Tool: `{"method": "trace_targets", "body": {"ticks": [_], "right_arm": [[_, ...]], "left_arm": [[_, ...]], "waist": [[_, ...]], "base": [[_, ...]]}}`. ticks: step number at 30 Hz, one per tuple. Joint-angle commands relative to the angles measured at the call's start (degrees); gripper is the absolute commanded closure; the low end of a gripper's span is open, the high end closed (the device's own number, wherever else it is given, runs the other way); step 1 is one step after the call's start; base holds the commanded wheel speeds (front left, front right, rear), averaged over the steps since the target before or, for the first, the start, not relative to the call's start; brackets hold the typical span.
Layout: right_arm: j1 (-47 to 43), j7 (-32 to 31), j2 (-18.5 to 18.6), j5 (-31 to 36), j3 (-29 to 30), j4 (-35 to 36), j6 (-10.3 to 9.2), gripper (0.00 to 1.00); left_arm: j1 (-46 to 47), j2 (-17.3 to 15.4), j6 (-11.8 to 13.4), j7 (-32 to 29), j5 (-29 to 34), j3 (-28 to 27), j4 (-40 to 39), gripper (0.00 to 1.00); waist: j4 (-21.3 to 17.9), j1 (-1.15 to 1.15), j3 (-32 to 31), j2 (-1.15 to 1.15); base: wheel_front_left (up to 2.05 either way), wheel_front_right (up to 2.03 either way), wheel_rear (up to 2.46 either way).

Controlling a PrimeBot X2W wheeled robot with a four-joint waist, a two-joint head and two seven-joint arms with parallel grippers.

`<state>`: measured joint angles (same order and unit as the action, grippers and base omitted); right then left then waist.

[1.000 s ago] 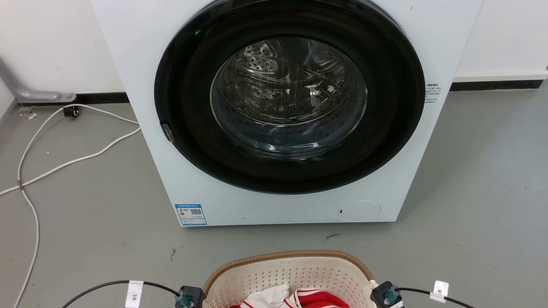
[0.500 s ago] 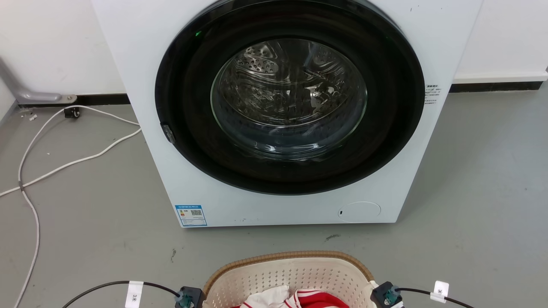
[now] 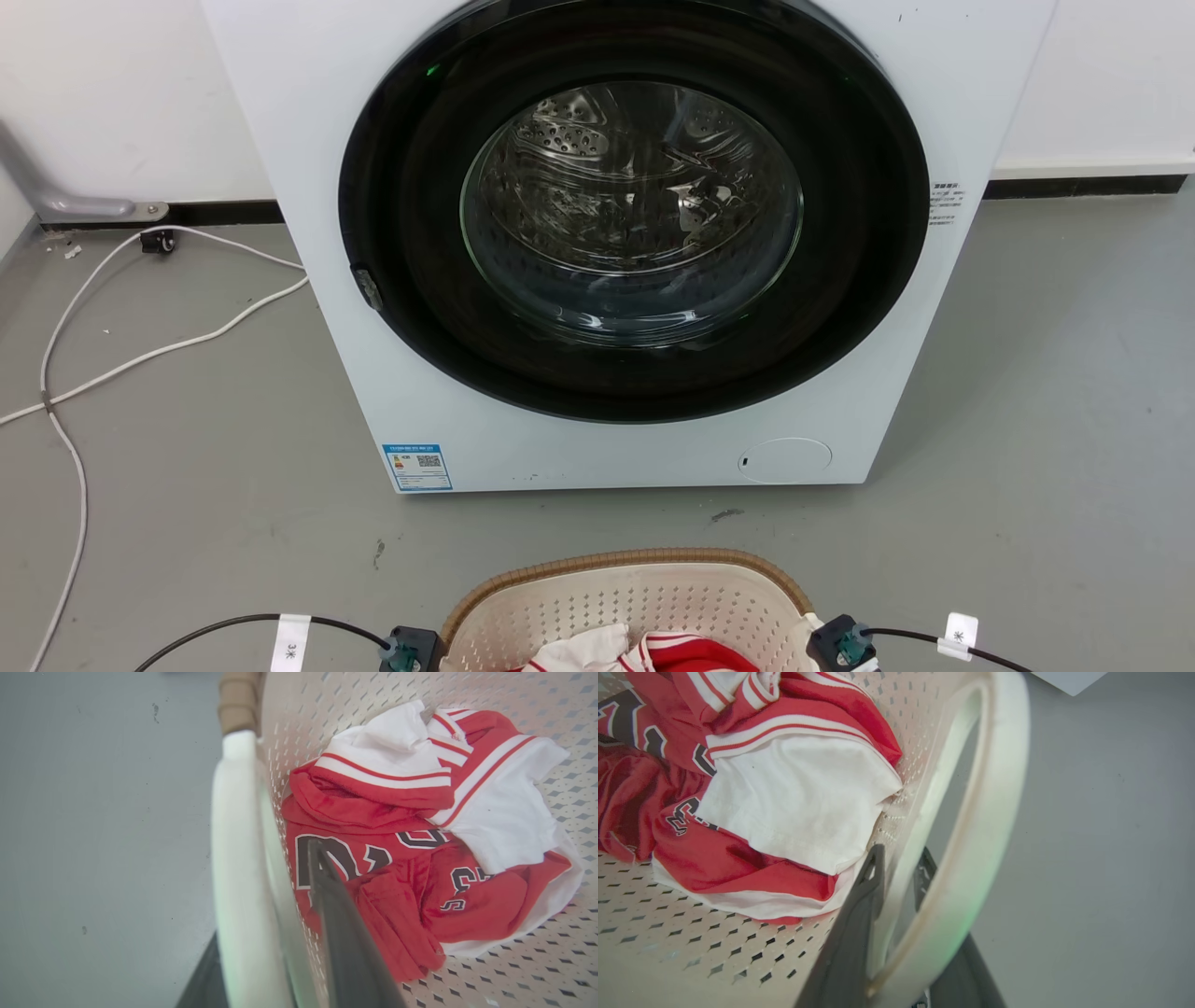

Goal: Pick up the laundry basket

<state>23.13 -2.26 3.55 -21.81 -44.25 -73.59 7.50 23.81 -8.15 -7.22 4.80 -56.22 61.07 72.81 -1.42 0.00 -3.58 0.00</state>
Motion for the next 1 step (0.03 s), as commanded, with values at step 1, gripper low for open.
{"method": "trace_targets", "body": {"ticks": [1], "right_arm": [[-0.28, -0.05, 1.10, 0.43, -0.20, -0.38, -0.02, 1.00]], "left_arm": [[1.11, -1.11, -0.39, 0.59, 0.24, 0.61, 0.30, 1.00]], "waist": [[-0.01, 0.00, 0.02, 0.00]], "base": [[0.00, 0.00, 0.00]]}}
